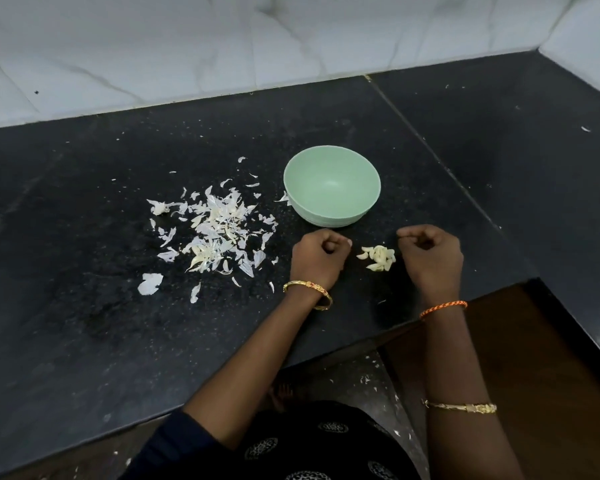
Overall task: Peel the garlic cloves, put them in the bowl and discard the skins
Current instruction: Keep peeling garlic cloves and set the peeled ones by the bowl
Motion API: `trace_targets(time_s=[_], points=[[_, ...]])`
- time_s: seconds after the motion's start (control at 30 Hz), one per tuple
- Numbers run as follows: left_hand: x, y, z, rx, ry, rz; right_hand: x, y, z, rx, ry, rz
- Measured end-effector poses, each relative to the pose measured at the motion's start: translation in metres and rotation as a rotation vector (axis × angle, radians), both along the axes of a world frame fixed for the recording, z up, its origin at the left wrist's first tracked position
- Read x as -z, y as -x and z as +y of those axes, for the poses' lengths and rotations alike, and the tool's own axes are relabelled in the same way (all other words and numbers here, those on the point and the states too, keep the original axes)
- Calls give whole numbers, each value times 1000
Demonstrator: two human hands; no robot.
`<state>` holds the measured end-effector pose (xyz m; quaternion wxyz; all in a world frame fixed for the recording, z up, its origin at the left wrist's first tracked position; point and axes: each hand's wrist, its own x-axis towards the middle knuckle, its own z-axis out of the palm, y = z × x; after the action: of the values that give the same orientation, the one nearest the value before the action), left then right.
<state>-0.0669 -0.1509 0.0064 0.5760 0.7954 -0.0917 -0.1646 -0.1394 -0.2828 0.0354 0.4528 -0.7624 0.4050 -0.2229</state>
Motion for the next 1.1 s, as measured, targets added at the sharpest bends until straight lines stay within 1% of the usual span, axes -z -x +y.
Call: trace_targets(time_s=[0.13,0.2,0.23,0.27,0.33,0.4,0.47,0.53,0.63,0.7,0.8,0.87,0.93,1.0,1.1], points=[[-4,-14,28,-148,-30,-77,-29,-29,45,-186,106,-261],[-8,-21,44,-222,-39,-83,-36,-45,74,-339,115,-381],[-11,-24,51,-258,-46,-74,-38,-52,87,-429,109,-391],[-12,-28,61,-295,-57,-65,-37,-60,99,-524,97,-361],[-13,-34,77,-339,-132,-72,-31,-73,117,-675,104,-240],[-14,-38,91,-409,-213,-96,-21,-82,129,-742,120,-158],[-14,-44,104,-457,-235,-91,-11,-90,135,-748,121,-121],[-11,-51,114,-462,-253,-74,-1,-97,136,-739,133,-78],[-11,-62,124,-490,-232,-53,11,-105,136,-744,130,-12],[-16,-69,127,-523,-218,-47,17,-113,135,-730,143,-7],[-18,-81,129,-596,-236,-107,24,-127,131,-669,185,7],[-15,-92,131,-586,-231,-133,26,-138,130,-626,225,22],[-14,-101,133,-529,-228,-105,27,-149,131,-615,259,39],[-10,-109,135,-503,-231,-82,29,-157,132,-634,281,59],[-5,-119,134,-496,-224,-100,36,-166,132,-669,293,124]])
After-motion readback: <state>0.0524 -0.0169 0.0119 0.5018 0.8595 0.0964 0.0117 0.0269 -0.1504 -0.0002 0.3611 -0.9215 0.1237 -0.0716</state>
